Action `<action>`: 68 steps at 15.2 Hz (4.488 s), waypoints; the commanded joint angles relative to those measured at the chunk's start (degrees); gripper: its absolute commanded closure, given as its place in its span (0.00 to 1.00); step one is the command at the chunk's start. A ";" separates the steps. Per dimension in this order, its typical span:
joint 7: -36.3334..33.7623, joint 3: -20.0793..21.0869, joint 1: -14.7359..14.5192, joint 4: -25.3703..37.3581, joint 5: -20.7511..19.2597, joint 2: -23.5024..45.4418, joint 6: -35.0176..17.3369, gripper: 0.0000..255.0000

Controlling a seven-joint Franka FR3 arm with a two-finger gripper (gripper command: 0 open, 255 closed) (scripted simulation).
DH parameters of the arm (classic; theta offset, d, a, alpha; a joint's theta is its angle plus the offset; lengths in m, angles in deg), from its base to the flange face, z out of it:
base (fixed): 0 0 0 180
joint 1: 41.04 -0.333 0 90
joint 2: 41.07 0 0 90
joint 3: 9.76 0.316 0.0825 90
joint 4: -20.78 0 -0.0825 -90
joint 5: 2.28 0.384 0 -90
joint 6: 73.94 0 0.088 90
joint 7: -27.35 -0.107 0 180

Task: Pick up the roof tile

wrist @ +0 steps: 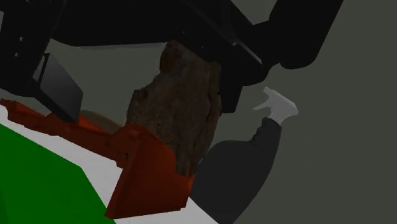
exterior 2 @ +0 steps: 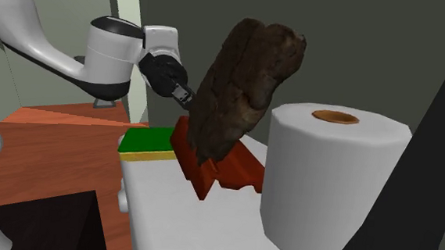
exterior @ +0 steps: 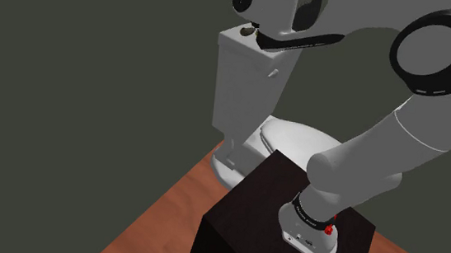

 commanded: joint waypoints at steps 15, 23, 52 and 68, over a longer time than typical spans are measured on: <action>-4.25 0.33 0.07 -1.97 -2.56 1.82 0.27 1.00; 0.91 -0.10 0.02 0.75 0.34 -0.15 0.20 1.00; -85.78 -0.84 8.11 -14.05 -13.97 -7.95 -8.10 0.00; -84.70 -1.05 8.07 -13.56 -13.32 -8.40 -8.41 1.00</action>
